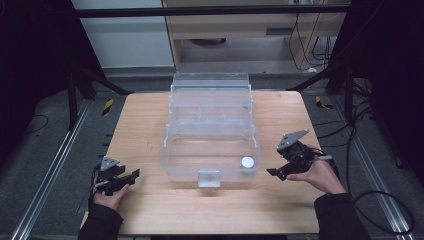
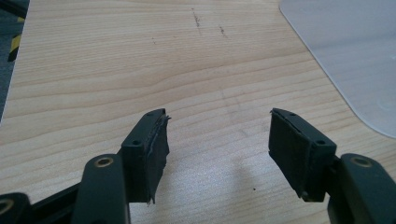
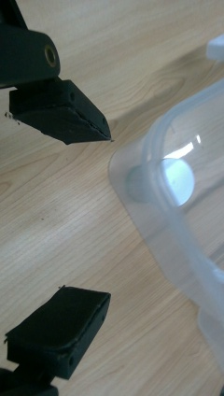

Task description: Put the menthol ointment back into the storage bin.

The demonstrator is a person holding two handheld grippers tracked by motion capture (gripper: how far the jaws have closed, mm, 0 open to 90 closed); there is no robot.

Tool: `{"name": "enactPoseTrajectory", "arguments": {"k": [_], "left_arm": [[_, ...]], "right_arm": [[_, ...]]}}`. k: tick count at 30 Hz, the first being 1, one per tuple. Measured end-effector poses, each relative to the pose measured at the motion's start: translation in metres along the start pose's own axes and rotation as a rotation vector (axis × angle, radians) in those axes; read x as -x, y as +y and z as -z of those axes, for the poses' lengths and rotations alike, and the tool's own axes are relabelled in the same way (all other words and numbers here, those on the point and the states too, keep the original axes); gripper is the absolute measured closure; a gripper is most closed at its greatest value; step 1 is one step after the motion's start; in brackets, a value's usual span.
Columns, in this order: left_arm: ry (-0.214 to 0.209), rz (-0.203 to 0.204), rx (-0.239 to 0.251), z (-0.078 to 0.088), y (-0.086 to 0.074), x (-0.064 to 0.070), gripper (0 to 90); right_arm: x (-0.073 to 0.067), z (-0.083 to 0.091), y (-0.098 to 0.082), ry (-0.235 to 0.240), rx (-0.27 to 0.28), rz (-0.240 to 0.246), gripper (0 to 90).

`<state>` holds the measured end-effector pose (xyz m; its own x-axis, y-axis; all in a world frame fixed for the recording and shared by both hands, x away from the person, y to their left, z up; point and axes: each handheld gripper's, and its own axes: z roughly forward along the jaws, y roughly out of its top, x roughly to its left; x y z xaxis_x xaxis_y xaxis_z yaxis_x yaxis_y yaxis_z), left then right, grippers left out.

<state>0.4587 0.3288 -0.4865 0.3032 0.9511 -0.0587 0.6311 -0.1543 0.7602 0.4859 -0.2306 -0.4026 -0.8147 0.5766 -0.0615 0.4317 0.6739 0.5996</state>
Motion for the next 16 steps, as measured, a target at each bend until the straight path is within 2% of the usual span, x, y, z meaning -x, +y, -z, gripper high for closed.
{"name": "enactPoseTrajectory", "arguments": {"k": [1, 4, 6, 13, 14, 16], "left_arm": [[0.000, -0.002, 0.000, 0.000, 0.000, 0.000, 37.0], [-0.001, -0.001, 0.002, 0.000, 0.000, 0.001, 36.8], [-0.001, -0.001, 0.002, 0.000, 0.000, 0.001, 36.8], [-0.005, -0.006, 0.001, -0.001, 0.000, 0.001, 36.3], [-0.007, -0.005, 0.002, -0.001, 0.000, 0.001, 36.3], [-0.008, -0.006, 0.004, -0.001, 0.000, 0.001, 36.2]], "right_arm": [[0.000, -0.002, -0.005, -0.010, 0.009, -0.013, 17.8], [0.004, -0.008, -0.022, -0.051, 0.060, -0.099, 15.8], [0.006, -0.010, -0.029, -0.075, 0.086, -0.138, 15.6], [0.012, -0.016, -0.055, -0.158, 0.151, -0.295, 14.6], [0.012, -0.018, -0.058, -0.163, 0.158, -0.316, 14.5], [0.014, -0.019, -0.063, -0.173, 0.135, -0.324, 13.2]]}}
